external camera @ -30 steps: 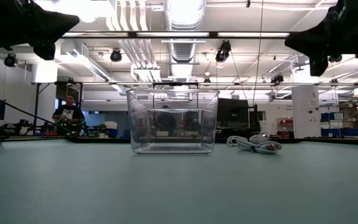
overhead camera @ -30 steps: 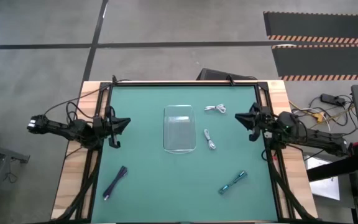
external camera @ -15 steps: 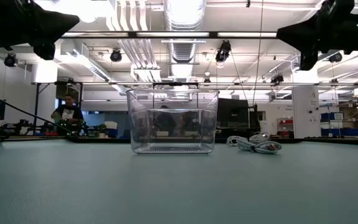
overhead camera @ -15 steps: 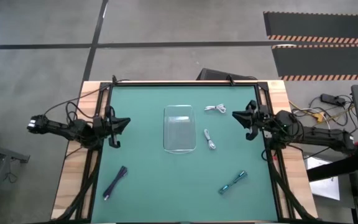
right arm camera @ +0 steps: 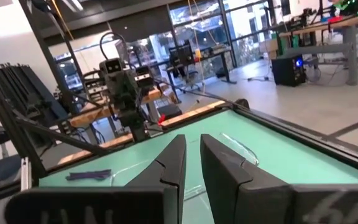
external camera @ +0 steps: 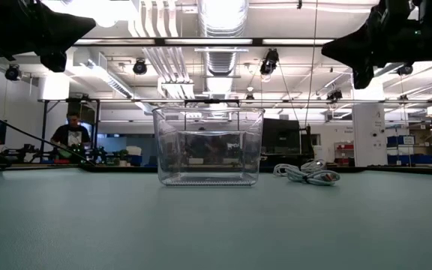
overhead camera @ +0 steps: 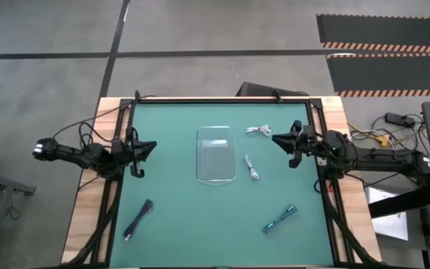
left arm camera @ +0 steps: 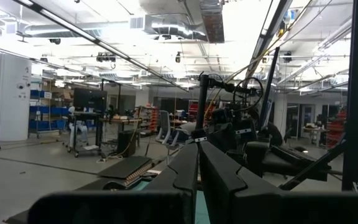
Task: Pick and place USB-C Cables
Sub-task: Put the bottom white charger cable into the transparent bin
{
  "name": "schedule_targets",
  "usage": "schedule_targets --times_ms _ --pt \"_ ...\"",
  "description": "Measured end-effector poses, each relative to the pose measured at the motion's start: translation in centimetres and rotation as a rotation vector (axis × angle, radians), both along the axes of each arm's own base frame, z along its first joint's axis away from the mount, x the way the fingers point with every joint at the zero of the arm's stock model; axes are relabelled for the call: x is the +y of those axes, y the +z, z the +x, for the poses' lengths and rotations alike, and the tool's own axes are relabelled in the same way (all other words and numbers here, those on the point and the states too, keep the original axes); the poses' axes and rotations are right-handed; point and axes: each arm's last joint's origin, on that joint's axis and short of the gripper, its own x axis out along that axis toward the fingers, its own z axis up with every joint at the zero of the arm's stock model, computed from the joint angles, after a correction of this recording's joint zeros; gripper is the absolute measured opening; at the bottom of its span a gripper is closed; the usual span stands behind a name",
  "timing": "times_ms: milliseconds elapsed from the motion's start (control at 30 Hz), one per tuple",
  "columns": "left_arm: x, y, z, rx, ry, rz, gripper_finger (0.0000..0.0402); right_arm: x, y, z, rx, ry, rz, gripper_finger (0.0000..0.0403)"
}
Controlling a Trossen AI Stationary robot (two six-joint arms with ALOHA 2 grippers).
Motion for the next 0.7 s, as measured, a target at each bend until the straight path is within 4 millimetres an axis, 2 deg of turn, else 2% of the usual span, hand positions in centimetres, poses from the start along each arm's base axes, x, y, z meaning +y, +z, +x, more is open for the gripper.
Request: schedule_targets --times_ms 367,700 --pt "0.0 0.0 0.0 0.000 0.000 0.000 0.0002 -0.1 -0.6 0.6 0.045 0.001 0.081 0.0038" --pt "0.0 0.0 0.0 0.000 0.000 0.000 0.0002 0.7 -1.0 1.1 0.069 0.050 0.143 0.0038"
